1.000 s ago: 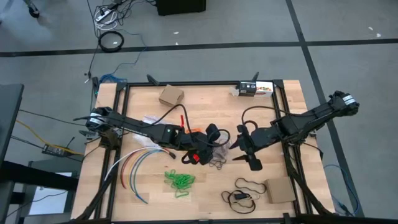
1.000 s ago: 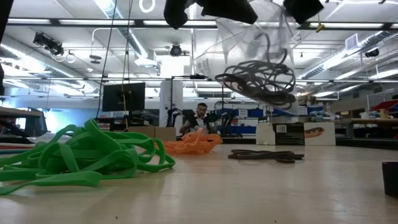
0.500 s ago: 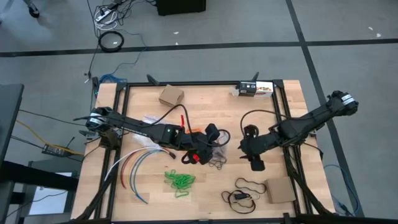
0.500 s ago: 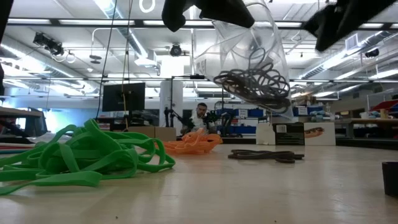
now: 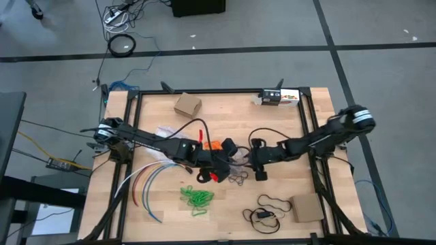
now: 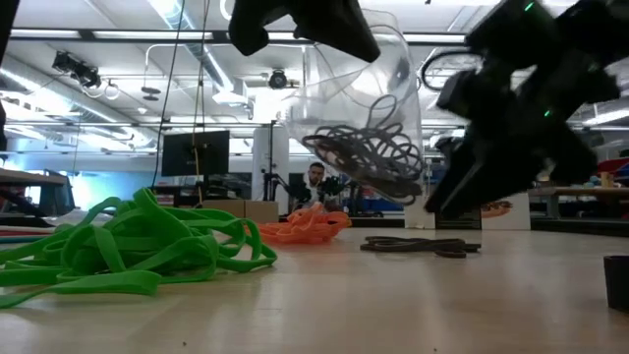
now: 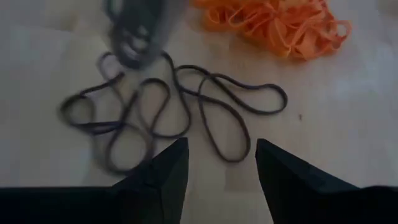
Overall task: Sort rubber bands
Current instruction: Put the purple rubber band into the transparent zip bag
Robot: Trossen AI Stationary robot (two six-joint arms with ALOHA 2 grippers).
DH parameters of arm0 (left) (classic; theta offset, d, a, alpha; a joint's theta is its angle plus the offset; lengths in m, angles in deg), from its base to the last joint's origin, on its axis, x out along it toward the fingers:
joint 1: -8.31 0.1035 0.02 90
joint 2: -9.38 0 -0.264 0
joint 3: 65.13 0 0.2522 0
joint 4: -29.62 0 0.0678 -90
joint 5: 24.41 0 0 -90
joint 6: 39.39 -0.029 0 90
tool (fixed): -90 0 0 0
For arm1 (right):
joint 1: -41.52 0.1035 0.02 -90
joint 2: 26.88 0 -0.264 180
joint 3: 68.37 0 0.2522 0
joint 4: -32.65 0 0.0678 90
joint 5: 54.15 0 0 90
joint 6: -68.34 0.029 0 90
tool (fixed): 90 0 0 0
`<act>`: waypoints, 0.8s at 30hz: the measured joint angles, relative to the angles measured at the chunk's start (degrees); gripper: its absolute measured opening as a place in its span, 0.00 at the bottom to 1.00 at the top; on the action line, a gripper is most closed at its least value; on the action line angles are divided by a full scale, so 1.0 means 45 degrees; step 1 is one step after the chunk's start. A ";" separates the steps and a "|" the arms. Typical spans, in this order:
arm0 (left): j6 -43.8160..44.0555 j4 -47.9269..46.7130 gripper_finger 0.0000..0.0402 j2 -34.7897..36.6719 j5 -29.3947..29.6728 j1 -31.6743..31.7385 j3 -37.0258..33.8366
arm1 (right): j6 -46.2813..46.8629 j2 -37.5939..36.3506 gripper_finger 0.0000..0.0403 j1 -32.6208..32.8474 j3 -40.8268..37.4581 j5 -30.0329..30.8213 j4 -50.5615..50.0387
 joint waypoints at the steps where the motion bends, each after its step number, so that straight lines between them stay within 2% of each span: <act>1: 0.0009 -0.0026 0.00 0.0000 0.0010 -0.0014 0.0000 | -0.0119 0.0465 0.43 -0.0174 0.0074 -0.0243 0.0228; 5: 0.0121 -0.0096 0.00 0.0000 0.0010 -0.0019 0.0000 | -0.0281 0.2070 0.43 -0.0864 0.0371 -0.0899 0.1157; 8: 0.0241 -0.0113 0.00 0.0000 0.0013 -0.0016 0.0000 | 0.0259 0.2684 0.40 -0.1419 0.0429 -0.1525 0.1558; 10: 0.0243 -0.0173 0.00 0.0000 0.0015 -0.0018 0.0000 | 0.0387 0.2861 0.31 -0.1869 0.0447 -0.2346 0.1654; 13: 0.0243 -0.0193 0.00 0.0000 0.0015 -0.0014 0.0000 | 0.0378 0.2933 0.08 -0.2330 0.0447 -0.3521 0.1715; 14: 0.0243 -0.0197 0.00 0.0000 0.0015 -0.0014 0.0000 | 0.0376 0.2926 0.04 -0.2429 0.0447 -0.3725 0.1701; 20: 0.0324 -0.0252 0.00 0.0000 0.0015 -0.0048 0.0000 | 0.0748 0.1890 0.00 -0.2239 0.0317 -0.3847 0.0736; 24: 0.0342 -0.0358 0.00 0.0000 0.0015 -0.0052 0.0000 | 0.0885 0.0223 0.00 -0.1837 0.0194 -0.3260 -0.1290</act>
